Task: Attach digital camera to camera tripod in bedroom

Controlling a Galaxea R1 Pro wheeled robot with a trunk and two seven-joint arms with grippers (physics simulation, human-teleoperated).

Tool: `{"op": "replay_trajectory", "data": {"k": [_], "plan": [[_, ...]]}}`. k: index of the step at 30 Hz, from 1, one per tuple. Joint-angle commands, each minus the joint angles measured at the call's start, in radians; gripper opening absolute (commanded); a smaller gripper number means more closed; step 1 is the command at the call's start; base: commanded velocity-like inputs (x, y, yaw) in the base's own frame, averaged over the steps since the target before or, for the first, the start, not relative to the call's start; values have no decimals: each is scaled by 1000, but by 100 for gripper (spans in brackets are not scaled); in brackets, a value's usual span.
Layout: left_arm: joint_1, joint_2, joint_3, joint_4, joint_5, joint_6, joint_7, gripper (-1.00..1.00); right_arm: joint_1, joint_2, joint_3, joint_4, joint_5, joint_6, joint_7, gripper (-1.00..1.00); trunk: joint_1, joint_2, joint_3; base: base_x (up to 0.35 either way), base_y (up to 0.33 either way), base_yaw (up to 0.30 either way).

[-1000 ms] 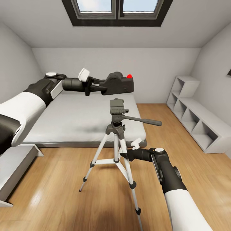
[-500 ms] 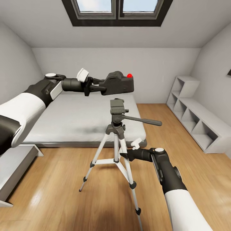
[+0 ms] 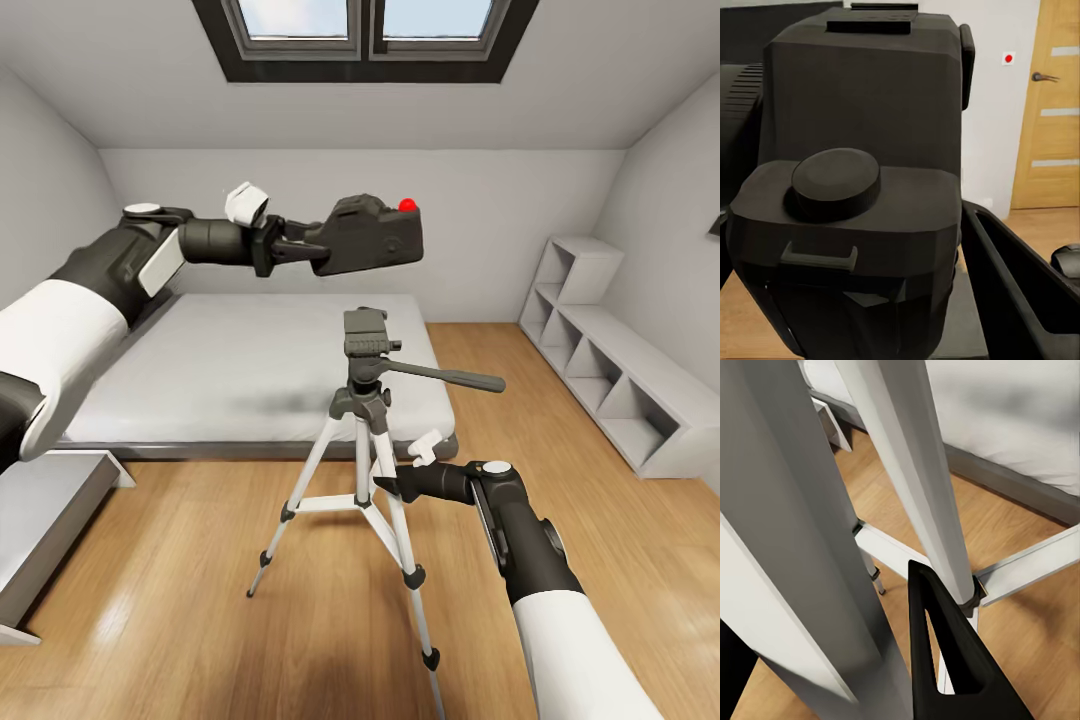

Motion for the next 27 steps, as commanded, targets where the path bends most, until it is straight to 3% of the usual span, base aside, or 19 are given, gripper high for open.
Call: {"op": "replay_trajectory", "data": {"k": [1,6,10,17,21,27], "plan": [[-2,17,-8,-27,11,26,5,-100,-1,1,-3,26,41,-1,8,-100,1,-2,-2,0,0,0],[12,70,-9,-118,13,74,23,-100,-1,1,-3,27,41,-1,8,-100,1,-2,-2,0,0,0],[56,101,-9,-213,14,124,46,-100,-1,1,-3,27,41,-1,8,-100,1,-2,-2,0,0,0],[146,124,-7,-401,11,258,155,-100,-1,1,-2,27,41,-1,8,-100,1,-2,-2,0,0,0],[161,132,-8,-471,13,304,214,-100,-1,1,-2,27,41,-1,8,-100,1,-2,-2,0,0,0],[168,134,-8,-499,14,326,242,-100,-1,1,-2,27,41,-1,8,-100,1,-2,-2,0,0,0]]}}
